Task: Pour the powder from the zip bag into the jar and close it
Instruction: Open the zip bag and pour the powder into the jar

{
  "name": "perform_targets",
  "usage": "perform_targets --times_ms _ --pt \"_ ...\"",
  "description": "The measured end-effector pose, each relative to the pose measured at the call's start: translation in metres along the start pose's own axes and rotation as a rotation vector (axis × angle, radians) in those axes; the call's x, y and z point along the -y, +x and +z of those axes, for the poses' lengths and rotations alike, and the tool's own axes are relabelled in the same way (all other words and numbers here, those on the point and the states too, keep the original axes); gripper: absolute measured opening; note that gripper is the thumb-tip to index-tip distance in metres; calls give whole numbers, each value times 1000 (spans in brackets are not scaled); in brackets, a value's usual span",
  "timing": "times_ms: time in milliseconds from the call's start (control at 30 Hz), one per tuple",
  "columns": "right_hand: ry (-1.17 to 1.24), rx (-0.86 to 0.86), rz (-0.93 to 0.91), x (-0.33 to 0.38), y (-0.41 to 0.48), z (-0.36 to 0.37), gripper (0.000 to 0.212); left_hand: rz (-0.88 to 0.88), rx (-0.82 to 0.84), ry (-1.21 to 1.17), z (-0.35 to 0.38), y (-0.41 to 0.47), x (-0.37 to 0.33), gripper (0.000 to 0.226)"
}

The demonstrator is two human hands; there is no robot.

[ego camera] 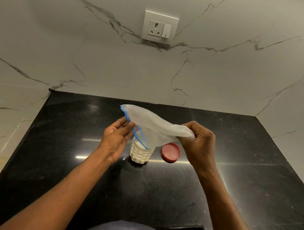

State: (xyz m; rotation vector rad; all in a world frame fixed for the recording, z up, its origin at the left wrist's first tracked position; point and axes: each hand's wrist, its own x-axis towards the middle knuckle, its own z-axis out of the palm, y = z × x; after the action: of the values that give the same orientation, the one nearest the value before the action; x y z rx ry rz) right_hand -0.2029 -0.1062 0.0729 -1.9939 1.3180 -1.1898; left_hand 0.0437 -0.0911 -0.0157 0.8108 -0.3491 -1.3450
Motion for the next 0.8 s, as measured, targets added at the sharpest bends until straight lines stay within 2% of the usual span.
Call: perform_targets --times_ms 200,300,400,533,633,733,800 --pt "-4 82 -34 9 2 -3 15 -17 -25 -22 -4 1 0 39" --pt "12 72 -17 12 5 -4 17 -12 -19 -10 -3 -1 0 42" --pt "-49 201 31 9 6 -5 17 -6 -25 9 -3 -3 0 39" --pt "-3 104 35 9 6 -7 11 2 -29 47 0 -5 -2 40" --pt "-62 194 67 9 4 -4 13 11 -27 62 1 -7 -5 35" --pt "-19 103 49 5 6 -7 10 14 -24 63 4 -7 -8 39" --pt "29 198 106 2 6 -9 11 14 -22 73 4 -8 -8 39"
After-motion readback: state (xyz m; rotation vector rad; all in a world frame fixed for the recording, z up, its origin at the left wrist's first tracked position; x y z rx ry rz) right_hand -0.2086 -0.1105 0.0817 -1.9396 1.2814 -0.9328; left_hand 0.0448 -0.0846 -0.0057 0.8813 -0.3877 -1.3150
